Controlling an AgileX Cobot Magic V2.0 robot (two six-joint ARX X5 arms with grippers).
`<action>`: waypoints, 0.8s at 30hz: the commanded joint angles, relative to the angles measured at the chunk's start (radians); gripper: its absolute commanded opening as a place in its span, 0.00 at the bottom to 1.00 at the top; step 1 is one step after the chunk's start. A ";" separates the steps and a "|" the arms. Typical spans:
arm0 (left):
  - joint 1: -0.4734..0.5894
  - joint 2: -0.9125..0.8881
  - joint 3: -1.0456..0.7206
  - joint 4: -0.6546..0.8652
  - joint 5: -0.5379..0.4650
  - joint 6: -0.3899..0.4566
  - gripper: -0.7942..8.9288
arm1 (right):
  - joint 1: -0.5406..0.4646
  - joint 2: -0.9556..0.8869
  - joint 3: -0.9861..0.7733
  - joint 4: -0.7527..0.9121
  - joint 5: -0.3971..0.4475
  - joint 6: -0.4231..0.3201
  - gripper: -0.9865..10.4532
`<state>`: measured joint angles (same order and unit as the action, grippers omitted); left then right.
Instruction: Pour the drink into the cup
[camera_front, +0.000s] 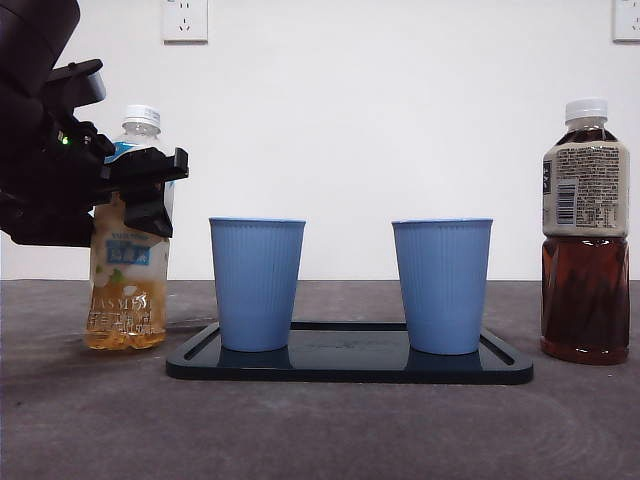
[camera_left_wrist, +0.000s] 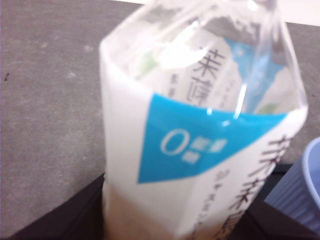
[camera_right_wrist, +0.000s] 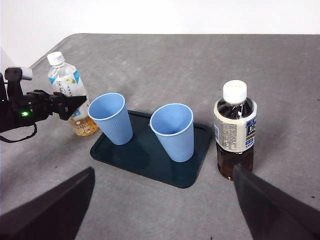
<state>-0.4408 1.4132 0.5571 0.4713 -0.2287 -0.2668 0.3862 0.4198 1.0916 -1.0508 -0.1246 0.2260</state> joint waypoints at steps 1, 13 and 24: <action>-0.008 0.014 0.015 0.023 0.005 0.014 0.27 | 0.005 0.003 0.020 0.010 0.018 0.018 0.47; -0.032 0.002 0.015 0.015 0.005 0.008 0.30 | 0.005 0.003 0.020 0.010 0.021 0.021 0.47; -0.033 -0.038 0.015 -0.024 0.005 0.013 0.49 | 0.005 0.003 0.020 0.010 0.021 0.021 0.47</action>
<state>-0.4671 1.3834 0.5571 0.4194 -0.2276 -0.2668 0.3862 0.4198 1.0916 -1.0504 -0.1051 0.2375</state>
